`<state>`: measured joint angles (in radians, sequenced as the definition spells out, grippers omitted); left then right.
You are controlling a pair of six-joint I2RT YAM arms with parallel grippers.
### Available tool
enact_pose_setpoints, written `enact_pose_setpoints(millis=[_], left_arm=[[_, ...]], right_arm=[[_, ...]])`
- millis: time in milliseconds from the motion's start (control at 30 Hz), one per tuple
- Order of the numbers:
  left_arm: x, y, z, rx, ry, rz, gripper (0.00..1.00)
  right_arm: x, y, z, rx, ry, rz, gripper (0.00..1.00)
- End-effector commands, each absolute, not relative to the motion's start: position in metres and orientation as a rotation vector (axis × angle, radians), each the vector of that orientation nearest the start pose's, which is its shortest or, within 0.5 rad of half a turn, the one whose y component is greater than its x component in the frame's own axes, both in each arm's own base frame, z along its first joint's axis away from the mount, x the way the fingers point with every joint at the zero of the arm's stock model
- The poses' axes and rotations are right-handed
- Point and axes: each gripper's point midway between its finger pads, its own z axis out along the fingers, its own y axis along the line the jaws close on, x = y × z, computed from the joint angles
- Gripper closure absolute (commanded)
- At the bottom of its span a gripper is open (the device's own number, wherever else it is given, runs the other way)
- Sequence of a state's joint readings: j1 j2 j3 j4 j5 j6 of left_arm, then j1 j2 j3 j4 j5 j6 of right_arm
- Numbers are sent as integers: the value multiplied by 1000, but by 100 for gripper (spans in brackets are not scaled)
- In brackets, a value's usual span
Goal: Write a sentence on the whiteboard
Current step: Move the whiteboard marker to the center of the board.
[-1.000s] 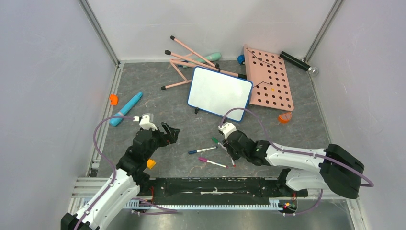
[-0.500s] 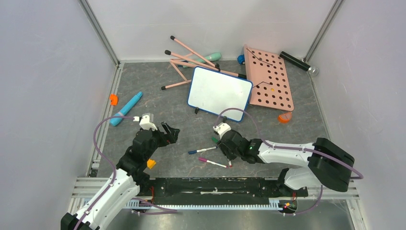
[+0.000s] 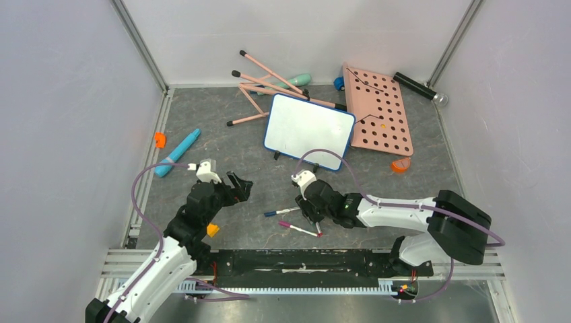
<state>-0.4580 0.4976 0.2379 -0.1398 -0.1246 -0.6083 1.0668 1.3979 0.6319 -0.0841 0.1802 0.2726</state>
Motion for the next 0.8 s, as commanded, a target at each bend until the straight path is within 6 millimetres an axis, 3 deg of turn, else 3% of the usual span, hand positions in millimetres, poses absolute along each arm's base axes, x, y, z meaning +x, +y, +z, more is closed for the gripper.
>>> enact_pose_setpoints(millis=[0,167,300,500,767], left_arm=[[234,-117,110,-193,1975,-559,0],[235,-118,109,-193,1981,-560,0],[235,-118,110,-191,1979,-561,0],[235,-118,110,-188,1978,-563,0],[234,-118,110,-189,1979,-563,0]], right_arm=[[173,298,60,-831,2211,554,60],[171,292,68,-773,2197,583,57],[177,269,63,-706,2238,458,58],[169,249,45,-718,2320,368,60],[155,239,23,-738,2380,375,62]])
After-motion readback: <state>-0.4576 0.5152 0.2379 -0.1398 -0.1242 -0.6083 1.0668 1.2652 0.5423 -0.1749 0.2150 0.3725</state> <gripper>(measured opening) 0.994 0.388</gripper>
